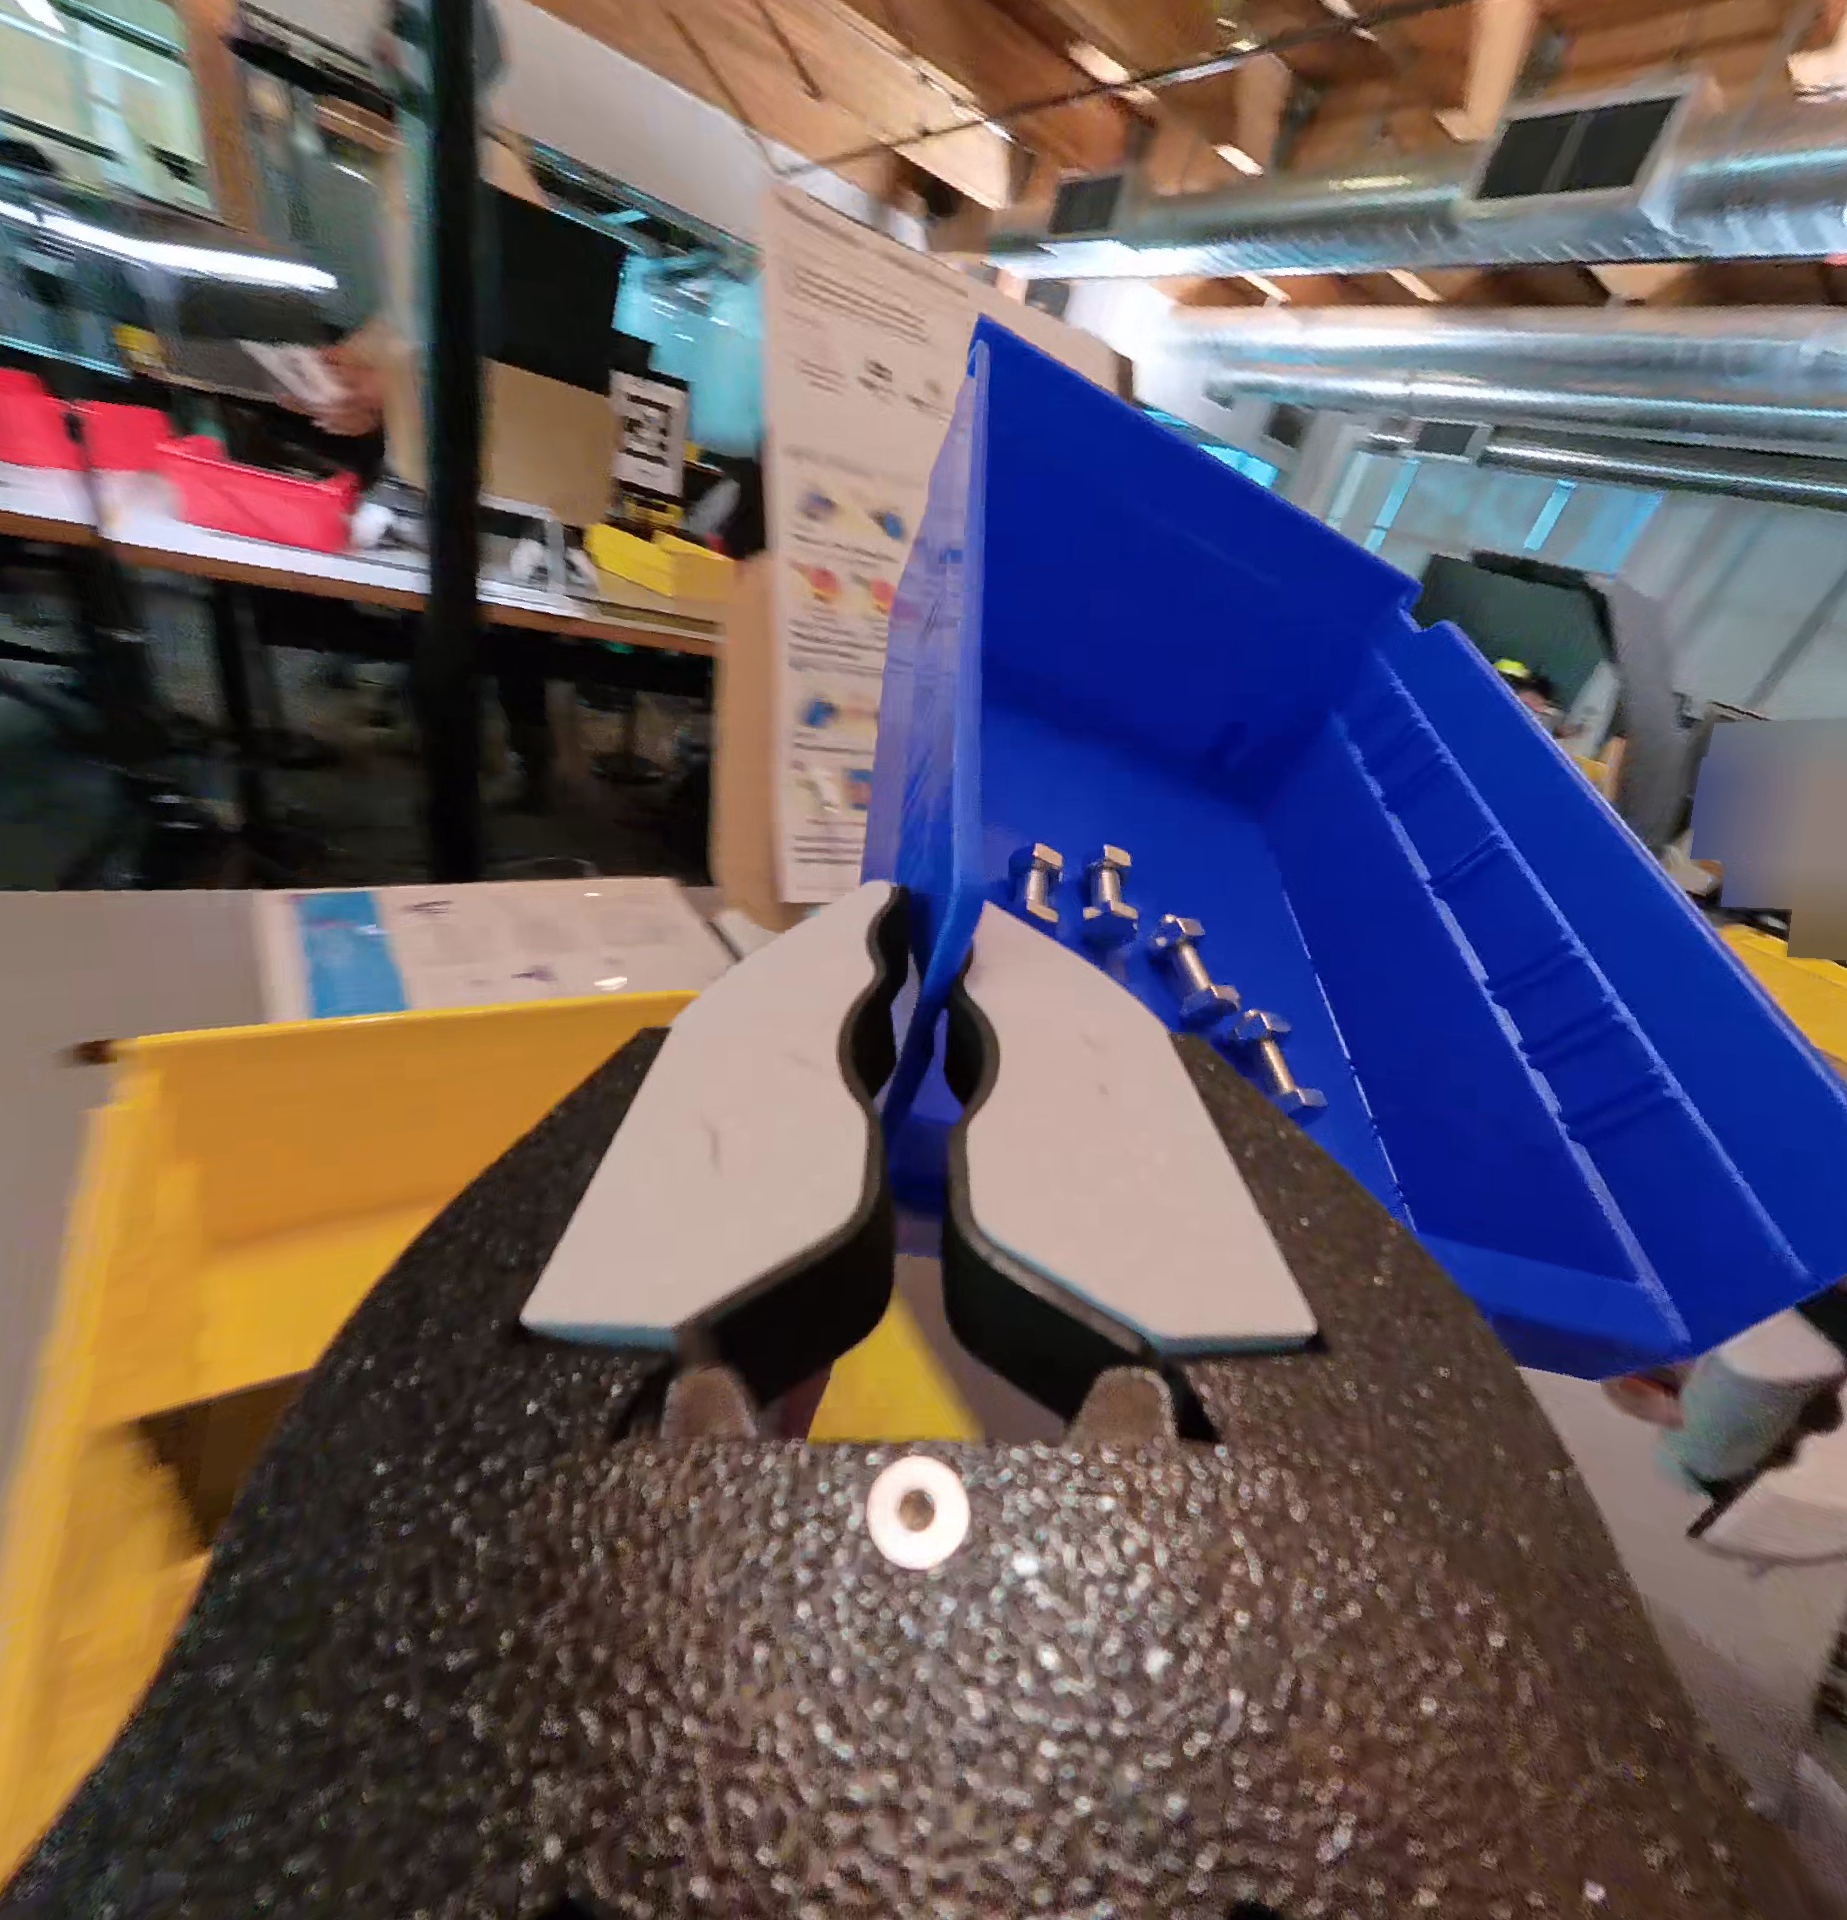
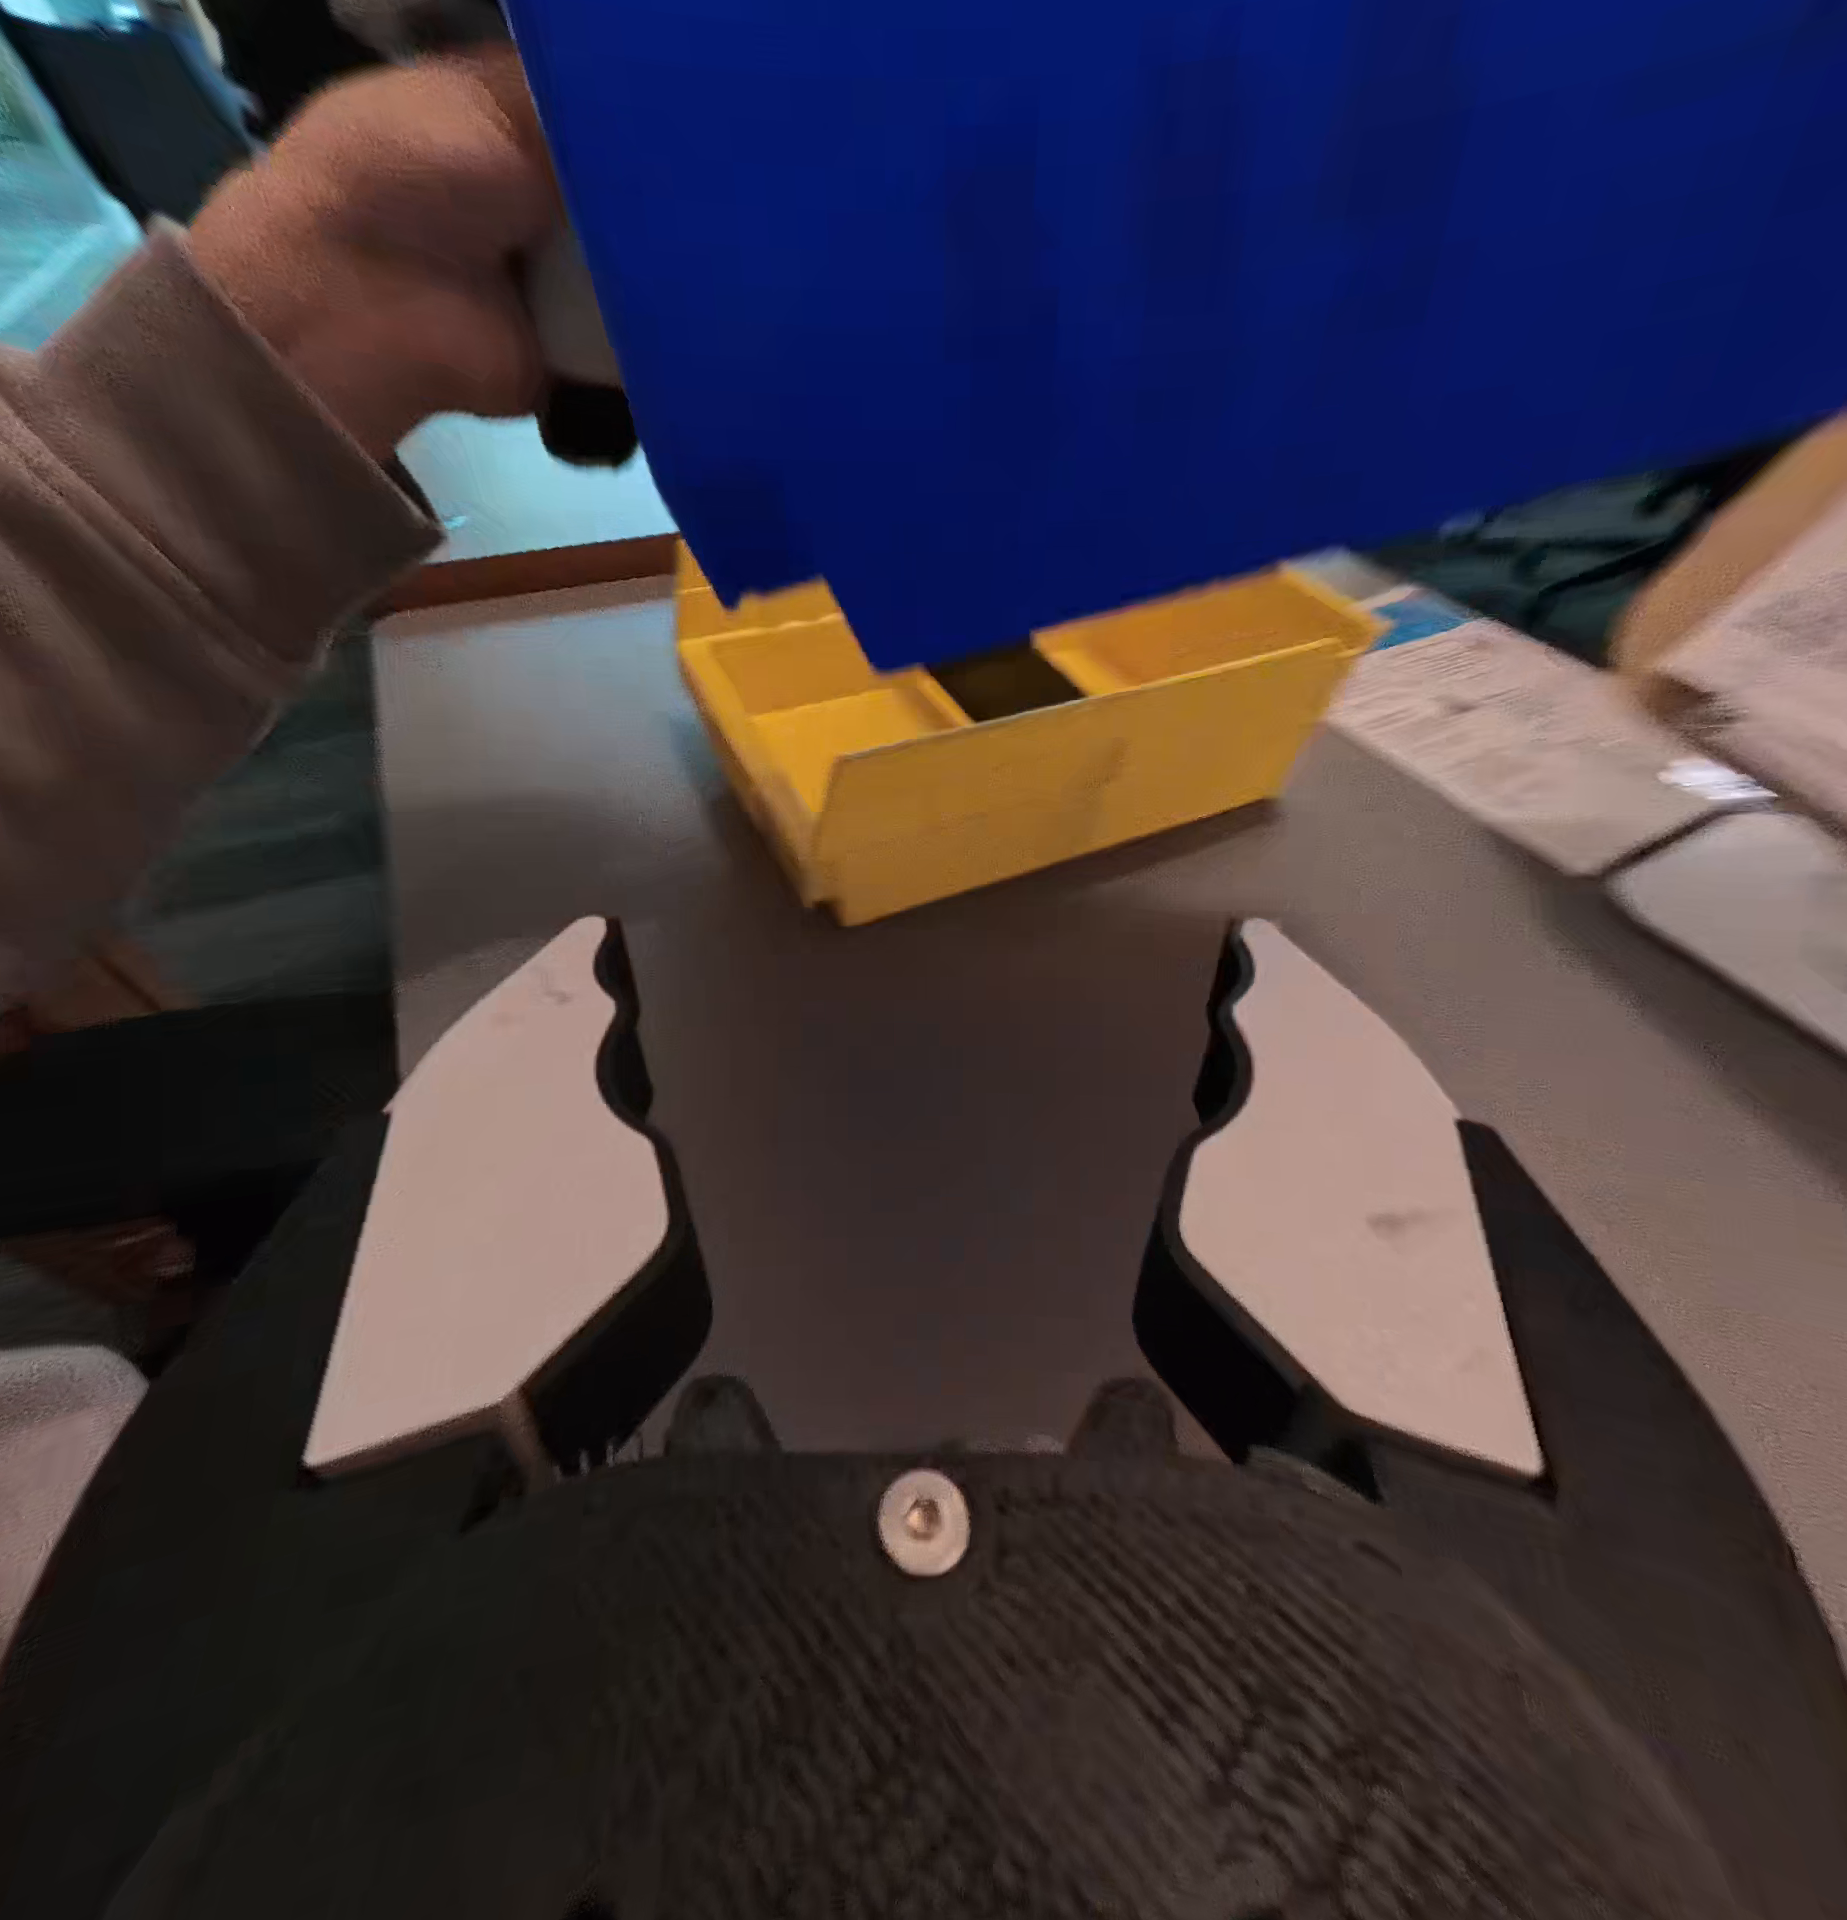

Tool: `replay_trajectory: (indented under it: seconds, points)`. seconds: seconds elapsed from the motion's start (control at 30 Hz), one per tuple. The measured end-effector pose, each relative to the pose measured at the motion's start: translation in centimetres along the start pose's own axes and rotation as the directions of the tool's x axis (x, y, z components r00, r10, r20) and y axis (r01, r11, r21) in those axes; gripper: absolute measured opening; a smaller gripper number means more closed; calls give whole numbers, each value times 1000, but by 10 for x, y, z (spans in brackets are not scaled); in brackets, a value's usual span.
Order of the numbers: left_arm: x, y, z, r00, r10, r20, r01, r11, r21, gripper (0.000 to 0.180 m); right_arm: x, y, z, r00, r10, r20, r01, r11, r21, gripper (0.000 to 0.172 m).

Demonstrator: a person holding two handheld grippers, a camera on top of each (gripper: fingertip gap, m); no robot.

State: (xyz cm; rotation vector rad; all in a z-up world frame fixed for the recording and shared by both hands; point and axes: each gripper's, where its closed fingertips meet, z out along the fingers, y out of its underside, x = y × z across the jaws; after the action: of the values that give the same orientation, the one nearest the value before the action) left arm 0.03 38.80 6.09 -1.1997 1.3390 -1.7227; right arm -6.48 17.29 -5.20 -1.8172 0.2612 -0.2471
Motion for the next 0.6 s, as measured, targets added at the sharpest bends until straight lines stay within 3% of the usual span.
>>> replay_trajectory:
  seconds: [0.1, 0.2, 0.33, 0.47, 0.6]
  points:
    - [-47, -23, -51, 991, -9, 132, 5, 1000, 28, 4, 0, 3, 67, 994, 104, -16, -105, 993, -59, 104]
    - [-88, -27, -96, 968, -32, 250, 29, 999, 13, 4, 3, 5, 127, 981, 191, -42, -195, 972, -127, 105]
    - [-136, -28, -152, 922, -29, 386, 31, 1000, 2, 4, 12, 5, 187, 908, 409, -91, -419, 891, -178, 103]
    - [-171, -33, -200, 861, -30, 508, 11, 999, 39, 4, 32, 32, 227, 902, 355, -245, -414, 873, -257, 95]
    - [-191, -33, -233, 812, -39, 582, 1, 998, 65, 5, 34, 72, 243, 903, 326, -281, -415, 832, -368, 94]
